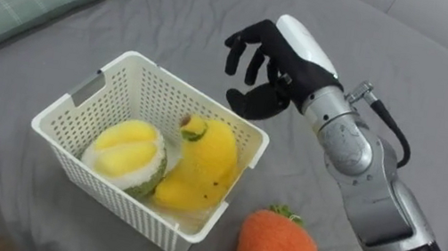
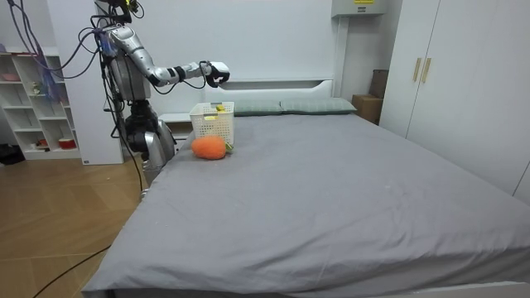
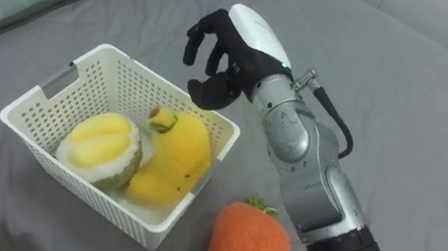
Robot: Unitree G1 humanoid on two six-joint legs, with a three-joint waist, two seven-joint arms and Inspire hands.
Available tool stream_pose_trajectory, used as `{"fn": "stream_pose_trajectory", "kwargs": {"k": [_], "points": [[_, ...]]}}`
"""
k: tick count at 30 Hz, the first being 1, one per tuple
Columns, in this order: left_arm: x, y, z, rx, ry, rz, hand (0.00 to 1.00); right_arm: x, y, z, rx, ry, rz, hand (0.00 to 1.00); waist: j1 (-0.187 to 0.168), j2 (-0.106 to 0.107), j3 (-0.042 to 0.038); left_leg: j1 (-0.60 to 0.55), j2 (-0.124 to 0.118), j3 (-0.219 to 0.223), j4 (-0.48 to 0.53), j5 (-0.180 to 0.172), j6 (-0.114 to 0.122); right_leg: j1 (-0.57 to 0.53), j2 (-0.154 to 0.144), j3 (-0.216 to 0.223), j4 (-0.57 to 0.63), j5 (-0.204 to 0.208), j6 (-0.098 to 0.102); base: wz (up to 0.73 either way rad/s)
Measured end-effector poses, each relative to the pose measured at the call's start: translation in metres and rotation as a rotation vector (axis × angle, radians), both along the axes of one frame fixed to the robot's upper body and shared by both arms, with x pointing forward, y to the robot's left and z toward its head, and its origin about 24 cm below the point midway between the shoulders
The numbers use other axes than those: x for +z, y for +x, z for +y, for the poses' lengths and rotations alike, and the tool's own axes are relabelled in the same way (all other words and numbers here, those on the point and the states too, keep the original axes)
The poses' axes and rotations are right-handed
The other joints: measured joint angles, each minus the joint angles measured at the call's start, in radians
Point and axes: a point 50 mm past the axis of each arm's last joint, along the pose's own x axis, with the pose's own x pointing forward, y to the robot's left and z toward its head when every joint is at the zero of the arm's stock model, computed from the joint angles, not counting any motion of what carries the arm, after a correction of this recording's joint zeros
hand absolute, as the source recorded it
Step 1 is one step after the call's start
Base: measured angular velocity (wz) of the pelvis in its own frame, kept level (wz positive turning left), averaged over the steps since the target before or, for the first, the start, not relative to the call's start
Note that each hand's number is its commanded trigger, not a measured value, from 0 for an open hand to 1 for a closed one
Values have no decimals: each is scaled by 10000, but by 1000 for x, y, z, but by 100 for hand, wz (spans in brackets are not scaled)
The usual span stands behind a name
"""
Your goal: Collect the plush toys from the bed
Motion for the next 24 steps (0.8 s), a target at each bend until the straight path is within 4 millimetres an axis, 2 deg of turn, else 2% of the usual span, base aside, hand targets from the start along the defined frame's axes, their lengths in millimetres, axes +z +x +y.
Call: {"fn": "stream_pose_trajectory", "kwargs": {"k": [14,19,22,24], "points": [[-1,-1,-1,-67,-139,130,0,0,0,0,-2,47,30,0,22,-5,-12,-22,8,31,-2,2,0,-54,1,27,6,0,0,0],[-1,-4,0,-39,-146,197,0,-1,0,-1,1,845,267,0,2,22,-23,117,17,221,-7,6,-1,-21,13,187,4,0,0,-9],[-1,-5,1,71,-148,193,0,-10,-1,-11,-458,1163,469,0,-22,59,-15,238,24,240,-36,-2,3,89,16,215,-8,0,0,-1],[-2,-9,0,184,-208,253,0,-20,-1,-26,-1107,1476,754,0,-96,91,-25,205,24,234,-22,-10,16,94,-4,200,6,0,0,0]]}}
